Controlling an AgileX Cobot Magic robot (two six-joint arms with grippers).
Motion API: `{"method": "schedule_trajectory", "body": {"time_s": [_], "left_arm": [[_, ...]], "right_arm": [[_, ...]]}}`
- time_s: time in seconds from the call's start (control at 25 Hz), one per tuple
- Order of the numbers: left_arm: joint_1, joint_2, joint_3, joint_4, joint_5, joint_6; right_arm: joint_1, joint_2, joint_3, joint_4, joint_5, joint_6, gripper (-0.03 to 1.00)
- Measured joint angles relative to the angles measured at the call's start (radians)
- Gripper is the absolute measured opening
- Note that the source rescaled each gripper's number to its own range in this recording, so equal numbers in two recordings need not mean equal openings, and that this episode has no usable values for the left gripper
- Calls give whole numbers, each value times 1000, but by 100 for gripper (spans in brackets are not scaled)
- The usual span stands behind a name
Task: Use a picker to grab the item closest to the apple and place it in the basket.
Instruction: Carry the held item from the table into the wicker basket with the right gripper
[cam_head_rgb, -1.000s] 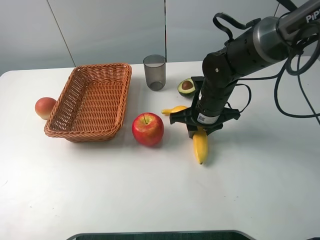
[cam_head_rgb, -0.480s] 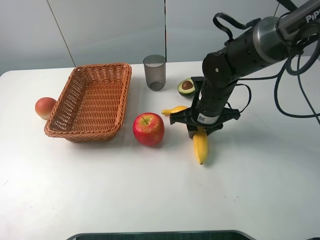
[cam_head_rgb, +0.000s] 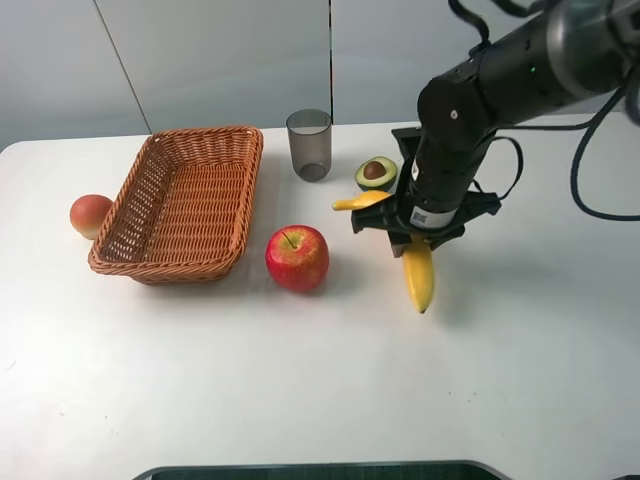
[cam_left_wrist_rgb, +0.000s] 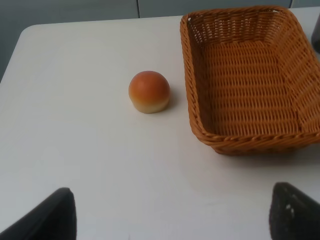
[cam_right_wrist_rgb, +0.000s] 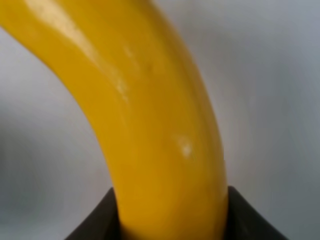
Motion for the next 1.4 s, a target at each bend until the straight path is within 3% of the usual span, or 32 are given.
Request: {"method": "schedule_trajectory", "body": {"time_s": [0.44,0.68,1.0,1.4], "left_arm": [[0,0,0,0,0,0],[0,0,0,0,0,0],[0,0,0,0,0,0],[0,0,0,0,0,0]], "right_arm": [[1,-208,-6,-53,131,39,0],[70,-218,-90,-82,193,43,0],[139,-34,-389,-97,239,20,0],[210,291,-867,5,306,-27,0]]}}
